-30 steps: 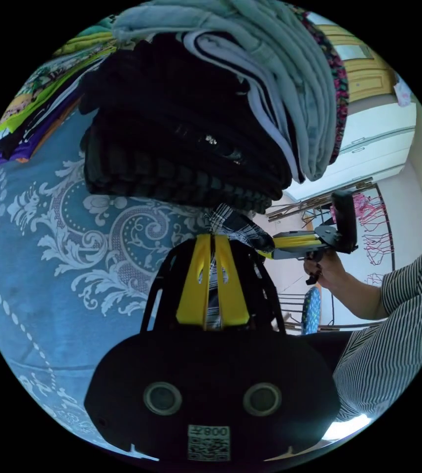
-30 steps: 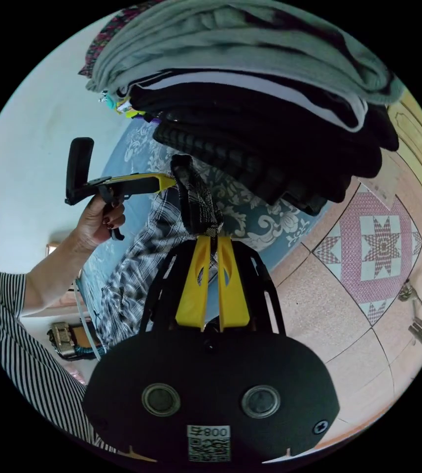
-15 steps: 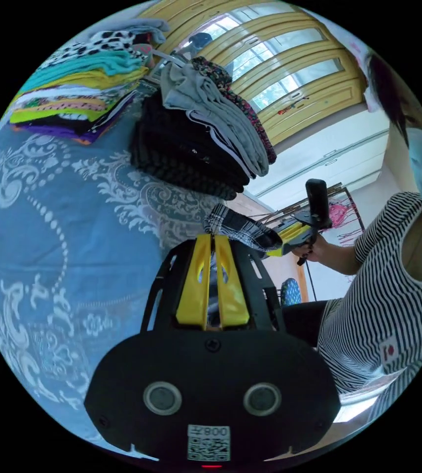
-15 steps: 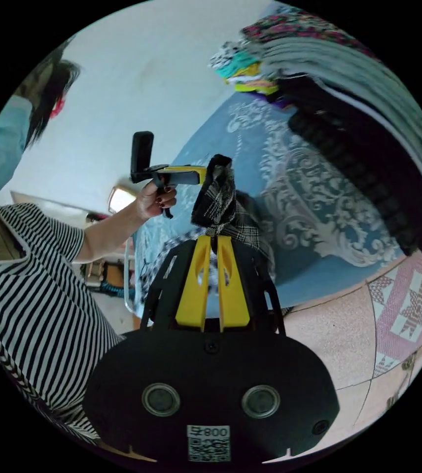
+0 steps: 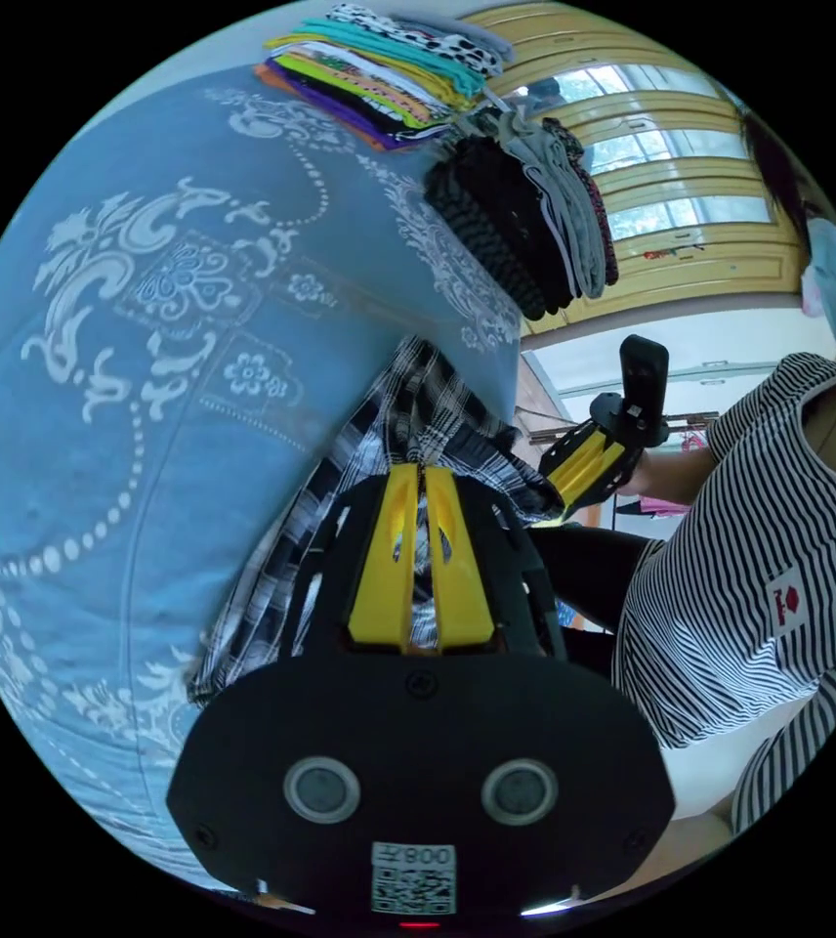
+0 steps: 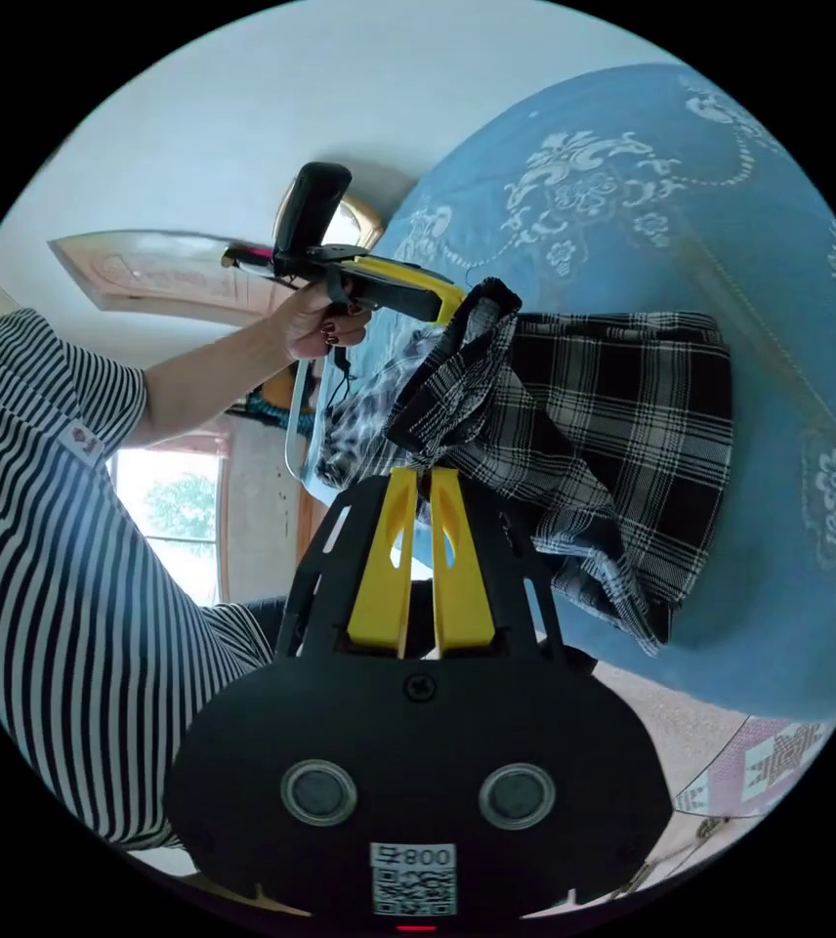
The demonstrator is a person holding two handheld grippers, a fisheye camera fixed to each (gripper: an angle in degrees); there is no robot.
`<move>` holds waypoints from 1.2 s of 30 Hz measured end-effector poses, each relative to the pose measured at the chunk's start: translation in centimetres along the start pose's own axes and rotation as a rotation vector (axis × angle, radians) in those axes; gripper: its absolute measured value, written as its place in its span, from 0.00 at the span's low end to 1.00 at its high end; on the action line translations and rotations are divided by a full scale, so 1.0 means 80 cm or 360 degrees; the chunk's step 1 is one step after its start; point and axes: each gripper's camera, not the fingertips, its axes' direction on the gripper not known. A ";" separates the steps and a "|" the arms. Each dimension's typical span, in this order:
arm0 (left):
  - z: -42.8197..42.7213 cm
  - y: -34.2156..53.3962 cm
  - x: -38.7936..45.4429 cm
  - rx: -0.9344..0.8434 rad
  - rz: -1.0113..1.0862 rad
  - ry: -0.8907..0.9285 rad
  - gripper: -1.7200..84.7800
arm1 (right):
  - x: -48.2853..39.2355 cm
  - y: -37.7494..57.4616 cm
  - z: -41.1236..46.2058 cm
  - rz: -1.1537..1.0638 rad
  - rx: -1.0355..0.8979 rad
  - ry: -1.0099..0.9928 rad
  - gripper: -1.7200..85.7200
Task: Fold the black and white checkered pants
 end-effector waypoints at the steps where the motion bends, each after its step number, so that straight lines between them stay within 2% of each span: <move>1: -0.009 0.025 -0.003 0.0008 -0.0020 -0.0006 0.03 | -0.013 -0.012 0.010 -0.0021 -0.0046 -0.0003 0.05; 14: -0.101 0.292 -0.037 0.0198 -0.0310 0.0020 0.05 | -0.157 -0.138 0.102 -0.0302 -0.0399 -0.0076 0.05; 18: -0.119 0.385 -0.053 0.0268 -0.0510 -0.0004 0.05 | -0.195 -0.174 0.144 -0.0339 -0.0560 -0.0083 0.05; 22: -0.138 0.491 -0.056 0.0536 -0.0837 0.0027 0.05 | -0.232 -0.205 0.187 -0.0336 -0.0779 -0.0084 0.06; 25: -0.149 0.536 -0.027 0.0697 -0.0841 0.0046 0.04 | -0.258 -0.223 0.197 -0.0347 -0.0822 -0.0015 0.06; 29: -0.129 0.551 0.001 0.0575 -0.0703 0.0129 0.03 | -0.281 -0.246 0.199 -0.0270 -0.0840 -0.0048 0.06; 31: -0.112 0.570 0.003 0.0396 -0.0750 0.0016 0.02 | -0.298 -0.260 0.195 -0.0259 -0.0856 -0.0033 0.06; 34: -0.119 0.619 0.001 0.0508 -0.0885 0.0034 0.02 | -0.319 -0.276 0.181 -0.0229 -0.0869 -0.0023 0.05; 36: -0.126 0.647 0.006 0.0525 -0.0977 -0.0055 0.02 | -0.330 -0.288 0.165 -0.0217 -0.0839 -0.0049 0.05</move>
